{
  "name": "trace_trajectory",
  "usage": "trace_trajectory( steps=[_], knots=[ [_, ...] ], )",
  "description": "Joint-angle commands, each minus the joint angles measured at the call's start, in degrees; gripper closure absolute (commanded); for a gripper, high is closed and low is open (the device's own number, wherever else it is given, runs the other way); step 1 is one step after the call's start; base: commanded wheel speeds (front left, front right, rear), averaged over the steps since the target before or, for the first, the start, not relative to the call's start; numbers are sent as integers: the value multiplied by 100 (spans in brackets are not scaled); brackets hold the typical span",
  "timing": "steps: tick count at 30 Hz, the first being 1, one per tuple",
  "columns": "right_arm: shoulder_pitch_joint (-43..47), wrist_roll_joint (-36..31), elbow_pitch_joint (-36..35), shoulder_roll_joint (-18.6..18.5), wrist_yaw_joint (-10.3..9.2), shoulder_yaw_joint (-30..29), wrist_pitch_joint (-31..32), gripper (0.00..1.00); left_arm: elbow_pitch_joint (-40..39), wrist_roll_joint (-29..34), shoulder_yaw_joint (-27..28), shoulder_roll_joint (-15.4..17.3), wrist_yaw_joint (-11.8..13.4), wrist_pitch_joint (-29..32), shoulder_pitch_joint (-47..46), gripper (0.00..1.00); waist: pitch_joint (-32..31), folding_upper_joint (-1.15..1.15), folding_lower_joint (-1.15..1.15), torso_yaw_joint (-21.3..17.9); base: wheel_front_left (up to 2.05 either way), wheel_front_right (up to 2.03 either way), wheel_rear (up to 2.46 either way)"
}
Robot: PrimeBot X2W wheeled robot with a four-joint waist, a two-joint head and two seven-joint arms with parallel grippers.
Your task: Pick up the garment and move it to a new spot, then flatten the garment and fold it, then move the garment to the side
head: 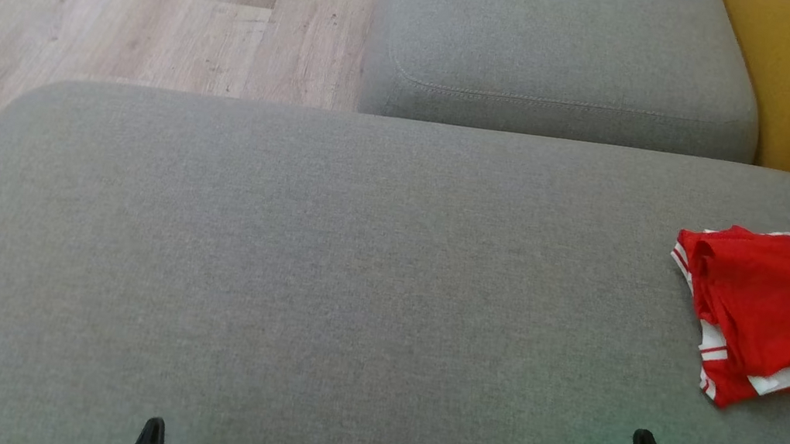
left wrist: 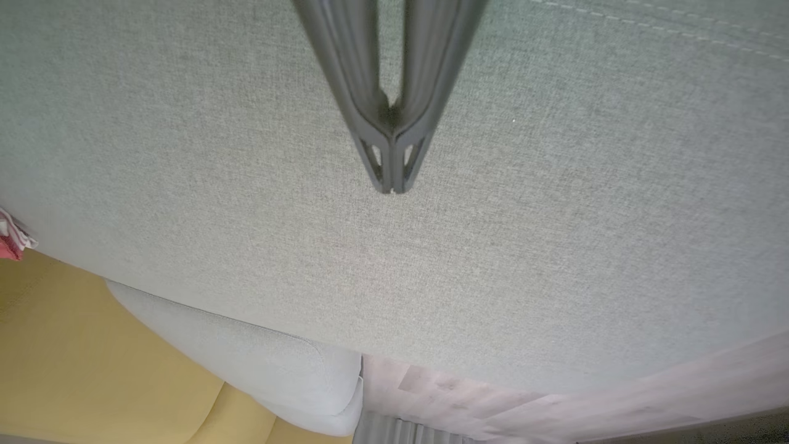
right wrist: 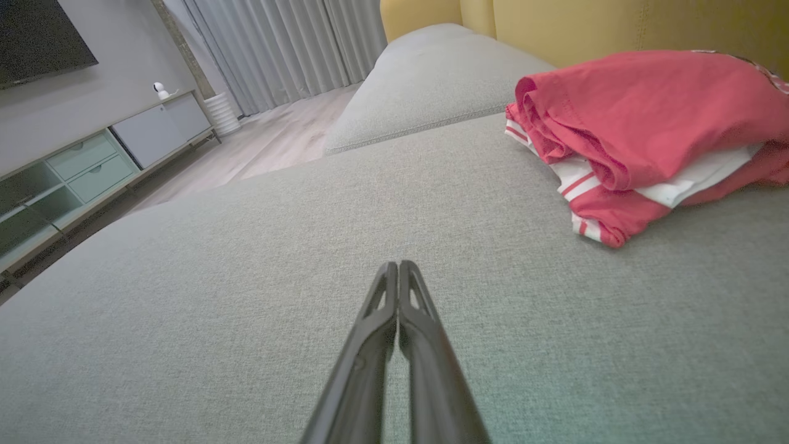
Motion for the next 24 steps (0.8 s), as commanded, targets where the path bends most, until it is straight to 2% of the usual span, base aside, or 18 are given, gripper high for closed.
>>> trace_trajectory(
  steps=[1,24],
  knots=[
    [-271,185,-198,-15,0,-39,53,100,-167,-130,156,-13,-62,45,-248,100,8,0,-1,-5,0,0,0],
    [-523,1600,-253,-41,-1,-187,329,100,-202,-1218,663,-172,-363,376,-506,100,120,0,-1,-71,0,0,0]
  ],
)
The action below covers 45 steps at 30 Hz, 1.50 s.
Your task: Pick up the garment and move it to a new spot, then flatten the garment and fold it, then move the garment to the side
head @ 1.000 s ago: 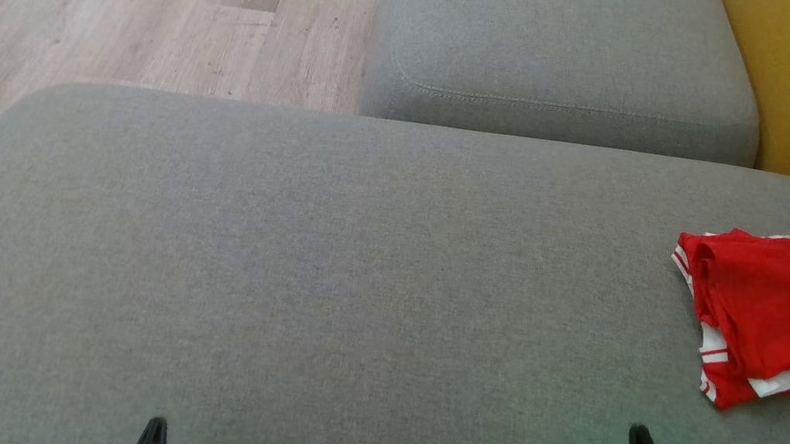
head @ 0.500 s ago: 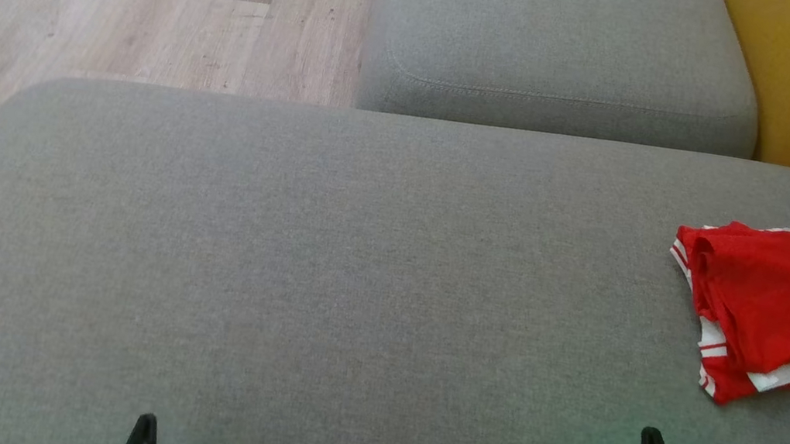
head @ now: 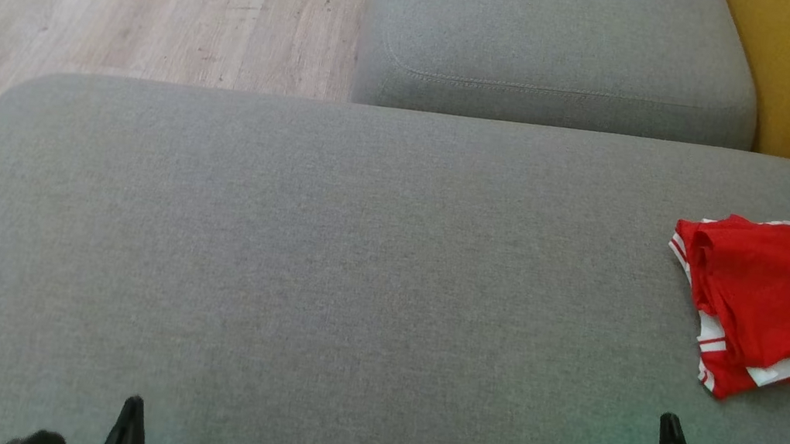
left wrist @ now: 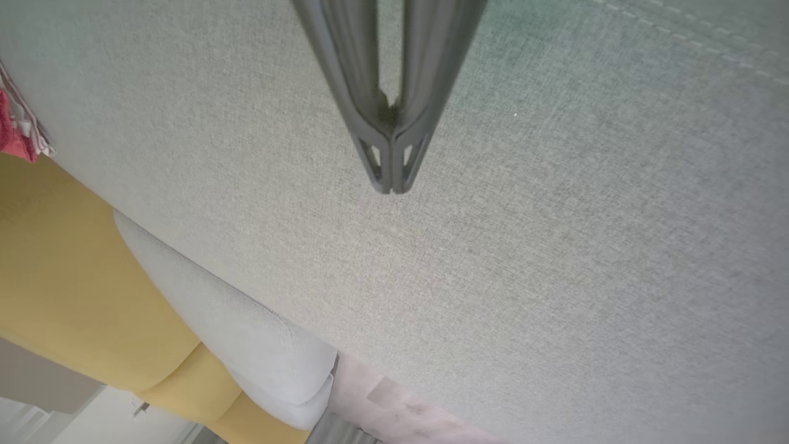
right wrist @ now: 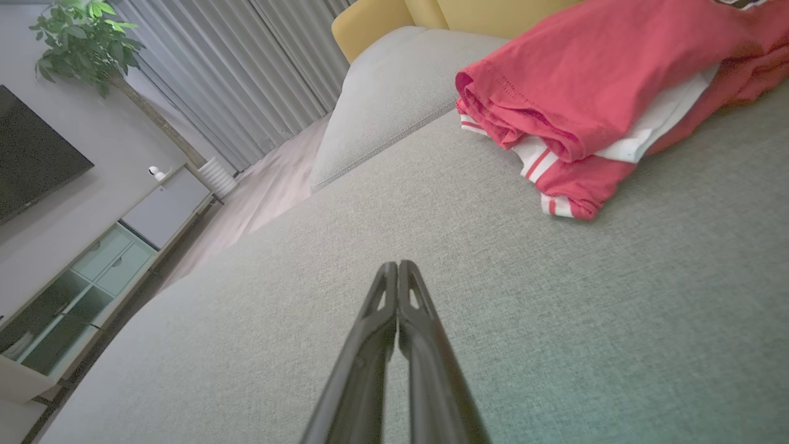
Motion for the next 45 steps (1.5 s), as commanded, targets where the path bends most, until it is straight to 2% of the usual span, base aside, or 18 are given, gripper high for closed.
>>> trace_trajectory(
  steps=[1,45],
  knots=[
    [-349,194,-214,-41,-1,-16,46,100,-195,-137,165,-14,-42,40,-339,100,9,0,-1,-5,0,0,0],
    [-839,2928,-325,-63,-3,-344,614,100,-296,-2264,1157,-329,-626,690,-828,100,228,0,-1,-135,0,0,0]
  ],
)
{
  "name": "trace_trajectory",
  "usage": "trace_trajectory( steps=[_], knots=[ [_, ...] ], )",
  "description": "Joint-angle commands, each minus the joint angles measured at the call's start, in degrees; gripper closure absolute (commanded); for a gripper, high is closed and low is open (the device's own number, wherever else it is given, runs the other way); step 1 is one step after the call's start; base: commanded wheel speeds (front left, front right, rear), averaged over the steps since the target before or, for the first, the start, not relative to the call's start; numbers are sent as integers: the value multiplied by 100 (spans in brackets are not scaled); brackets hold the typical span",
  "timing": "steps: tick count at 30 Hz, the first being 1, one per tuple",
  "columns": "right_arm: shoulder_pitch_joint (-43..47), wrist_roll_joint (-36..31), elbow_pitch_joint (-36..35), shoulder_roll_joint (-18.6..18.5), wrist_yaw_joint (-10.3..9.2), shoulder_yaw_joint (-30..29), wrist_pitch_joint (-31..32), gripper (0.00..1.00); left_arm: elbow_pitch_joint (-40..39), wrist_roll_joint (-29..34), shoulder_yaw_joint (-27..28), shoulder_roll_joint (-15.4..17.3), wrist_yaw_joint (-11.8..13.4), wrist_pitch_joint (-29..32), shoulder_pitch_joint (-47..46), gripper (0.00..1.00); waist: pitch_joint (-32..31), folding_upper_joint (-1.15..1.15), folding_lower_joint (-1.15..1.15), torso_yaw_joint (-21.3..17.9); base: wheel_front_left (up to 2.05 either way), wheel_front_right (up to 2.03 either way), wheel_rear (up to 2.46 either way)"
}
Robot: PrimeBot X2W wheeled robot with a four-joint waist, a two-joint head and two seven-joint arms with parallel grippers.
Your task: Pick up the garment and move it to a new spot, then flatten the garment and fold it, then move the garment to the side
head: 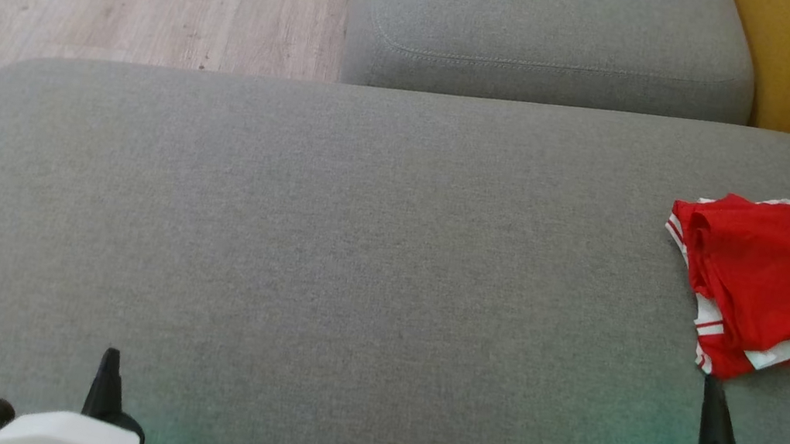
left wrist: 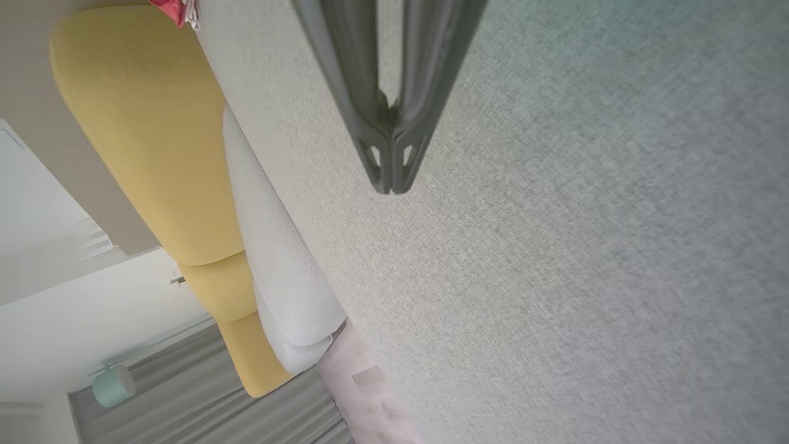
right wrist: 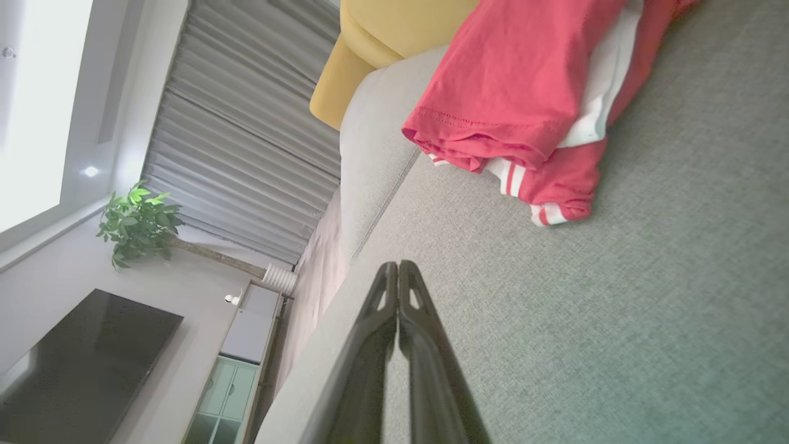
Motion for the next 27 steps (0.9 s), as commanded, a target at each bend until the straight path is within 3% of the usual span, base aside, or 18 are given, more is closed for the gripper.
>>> trace_trajectory(
  steps=[1,27],
  knots=[
    [-327,153,-218,-63,-3,30,33,100,-203,-108,220,-4,-67,44,-384,100,6,0,0,-3,0,0,0],
    [-625,1794,-285,-67,-3,-181,387,100,-260,-1392,822,-196,-419,438,-681,100,138,0,0,-82,0,0,0]
  ],
)
